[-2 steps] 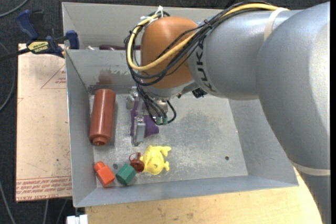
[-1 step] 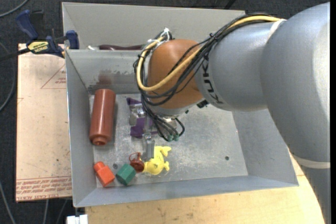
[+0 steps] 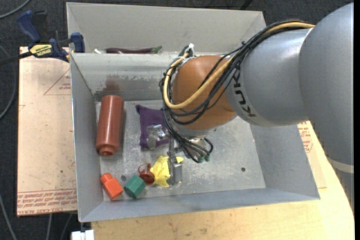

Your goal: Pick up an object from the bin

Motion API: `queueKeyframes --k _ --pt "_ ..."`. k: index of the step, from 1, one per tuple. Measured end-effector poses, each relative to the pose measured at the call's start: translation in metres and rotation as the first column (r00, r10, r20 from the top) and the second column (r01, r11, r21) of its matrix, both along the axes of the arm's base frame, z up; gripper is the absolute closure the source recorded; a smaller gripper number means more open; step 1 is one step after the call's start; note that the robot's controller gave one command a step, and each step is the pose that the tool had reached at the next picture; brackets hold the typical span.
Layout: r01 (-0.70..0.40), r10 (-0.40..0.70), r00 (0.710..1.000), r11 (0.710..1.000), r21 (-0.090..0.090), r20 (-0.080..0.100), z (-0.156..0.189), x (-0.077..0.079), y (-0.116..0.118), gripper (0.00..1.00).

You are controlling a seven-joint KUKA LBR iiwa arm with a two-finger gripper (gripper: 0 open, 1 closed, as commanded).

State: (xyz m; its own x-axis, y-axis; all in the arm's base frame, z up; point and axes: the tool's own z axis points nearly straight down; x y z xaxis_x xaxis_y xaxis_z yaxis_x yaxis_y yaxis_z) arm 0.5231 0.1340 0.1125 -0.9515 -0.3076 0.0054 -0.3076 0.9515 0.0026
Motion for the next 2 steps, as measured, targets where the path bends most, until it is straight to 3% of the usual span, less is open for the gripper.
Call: queueKeyframes --k 1,2 --pt "0.003 -0.003 1.000 1.000 0.003 0.011 0.026 0.002 -0.004 0.00" --pt "-0.173 0.173 0.985 0.985 0.002 0.006 -0.023 -0.008 -0.005 0.00"
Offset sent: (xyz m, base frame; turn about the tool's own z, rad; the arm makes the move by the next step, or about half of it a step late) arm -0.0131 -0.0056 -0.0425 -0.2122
